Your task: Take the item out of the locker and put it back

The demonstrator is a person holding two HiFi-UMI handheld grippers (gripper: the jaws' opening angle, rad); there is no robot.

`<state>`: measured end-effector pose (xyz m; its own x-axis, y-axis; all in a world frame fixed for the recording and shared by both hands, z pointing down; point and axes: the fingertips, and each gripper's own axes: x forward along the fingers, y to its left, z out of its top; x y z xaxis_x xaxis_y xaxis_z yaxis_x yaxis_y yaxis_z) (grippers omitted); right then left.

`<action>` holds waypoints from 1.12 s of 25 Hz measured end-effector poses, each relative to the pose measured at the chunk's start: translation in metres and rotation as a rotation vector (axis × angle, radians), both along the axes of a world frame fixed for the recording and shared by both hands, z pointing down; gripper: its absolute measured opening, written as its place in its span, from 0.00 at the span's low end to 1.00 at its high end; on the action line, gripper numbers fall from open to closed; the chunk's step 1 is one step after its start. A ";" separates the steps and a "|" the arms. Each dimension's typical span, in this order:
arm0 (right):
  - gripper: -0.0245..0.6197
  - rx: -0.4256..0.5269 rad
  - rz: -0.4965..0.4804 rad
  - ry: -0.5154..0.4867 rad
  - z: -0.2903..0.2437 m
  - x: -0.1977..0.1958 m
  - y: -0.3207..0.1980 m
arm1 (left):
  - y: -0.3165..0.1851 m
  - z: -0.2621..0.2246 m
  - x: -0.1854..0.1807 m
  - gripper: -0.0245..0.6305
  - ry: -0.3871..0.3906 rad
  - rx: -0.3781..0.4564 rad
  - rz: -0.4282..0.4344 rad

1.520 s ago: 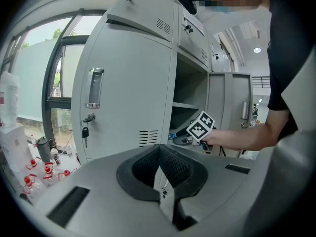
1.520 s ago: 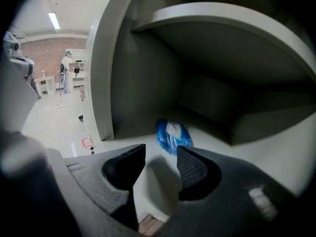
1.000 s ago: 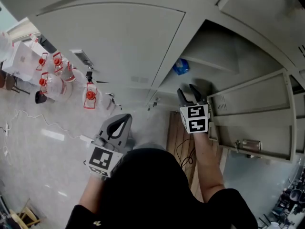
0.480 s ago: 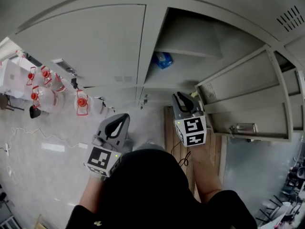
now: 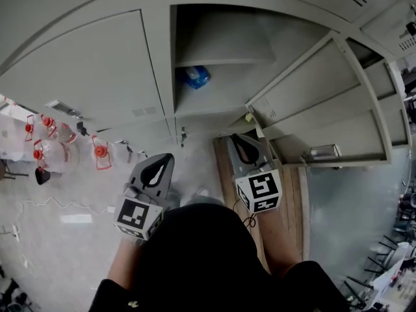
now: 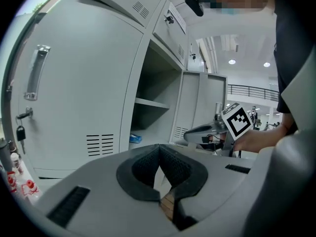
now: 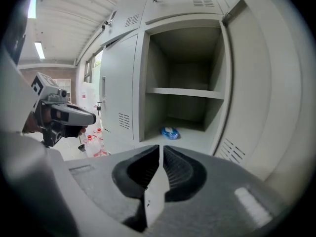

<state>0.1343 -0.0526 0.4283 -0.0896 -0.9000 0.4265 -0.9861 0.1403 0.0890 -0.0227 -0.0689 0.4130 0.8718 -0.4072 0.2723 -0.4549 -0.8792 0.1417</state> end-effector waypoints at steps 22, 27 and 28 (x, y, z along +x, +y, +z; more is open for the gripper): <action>0.07 0.125 0.252 -0.066 -0.032 0.036 0.077 | 0.015 -0.007 0.061 0.05 0.042 -0.010 0.243; 0.07 0.127 0.280 -0.072 -0.031 0.041 0.086 | 0.019 -0.008 0.070 0.05 0.044 -0.008 0.270; 0.07 0.126 0.283 -0.072 -0.031 0.042 0.087 | 0.020 -0.008 0.071 0.05 0.044 -0.008 0.274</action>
<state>0.1763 0.0348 0.3976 0.1458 -0.9389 0.3118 -0.9889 -0.1479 0.0170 0.0483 -0.0489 0.4051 0.9602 -0.1525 0.2340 -0.1935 -0.9673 0.1637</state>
